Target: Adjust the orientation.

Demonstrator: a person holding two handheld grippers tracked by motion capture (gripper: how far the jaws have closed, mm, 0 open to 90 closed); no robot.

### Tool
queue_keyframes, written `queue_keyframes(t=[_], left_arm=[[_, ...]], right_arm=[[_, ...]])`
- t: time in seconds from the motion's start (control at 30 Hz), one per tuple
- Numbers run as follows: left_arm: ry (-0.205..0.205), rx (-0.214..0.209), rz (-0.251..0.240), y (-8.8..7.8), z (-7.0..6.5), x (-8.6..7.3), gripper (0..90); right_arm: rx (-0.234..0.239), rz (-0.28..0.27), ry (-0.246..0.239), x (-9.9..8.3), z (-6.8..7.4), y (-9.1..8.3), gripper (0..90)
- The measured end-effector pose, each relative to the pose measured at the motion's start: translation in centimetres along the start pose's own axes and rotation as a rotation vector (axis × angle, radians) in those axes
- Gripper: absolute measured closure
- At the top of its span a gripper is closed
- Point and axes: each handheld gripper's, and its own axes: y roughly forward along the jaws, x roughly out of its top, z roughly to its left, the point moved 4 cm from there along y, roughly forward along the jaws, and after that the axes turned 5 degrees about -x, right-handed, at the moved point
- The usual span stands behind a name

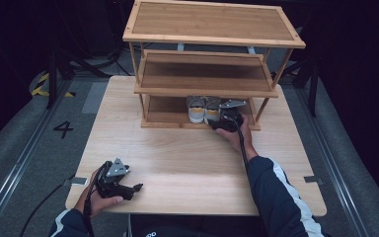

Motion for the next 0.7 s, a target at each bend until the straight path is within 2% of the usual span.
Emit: queue_keyframes(t=[0.43, 0.53, 0.6, 0.67, 0.7], left_arm=[[0.0, 0.0, 0.0, 0.0, 0.0, 0.0, 15.3], [0.0, 0.0, 0.0, 0.0, 0.0, 0.0, 15.3], [0.0, 0.0, 0.0, 0.0, 0.0, 0.0, 15.3], [0.0, -0.001, 0.0, 0.0, 0.0, 0.0, 15.3], [0.0, -0.001, 0.0, 0.0, 0.0, 0.0, 15.2]], right_arm=[[-0.031, 0.027, 0.007, 0.2, 0.1, 0.7, 30.5], [-0.031, 0.027, -0.01, 0.2, 0.0, 0.2, 33.8], [-0.009, 0.029, -0.018, 0.1, -0.1, -0.3, 32.4], [-0.014, 0.044, -0.043, 0.0, -0.1, -0.8, 32.6], [-0.002, 0.049, -0.057, -0.2, -0.2, -1.1, 32.2]])
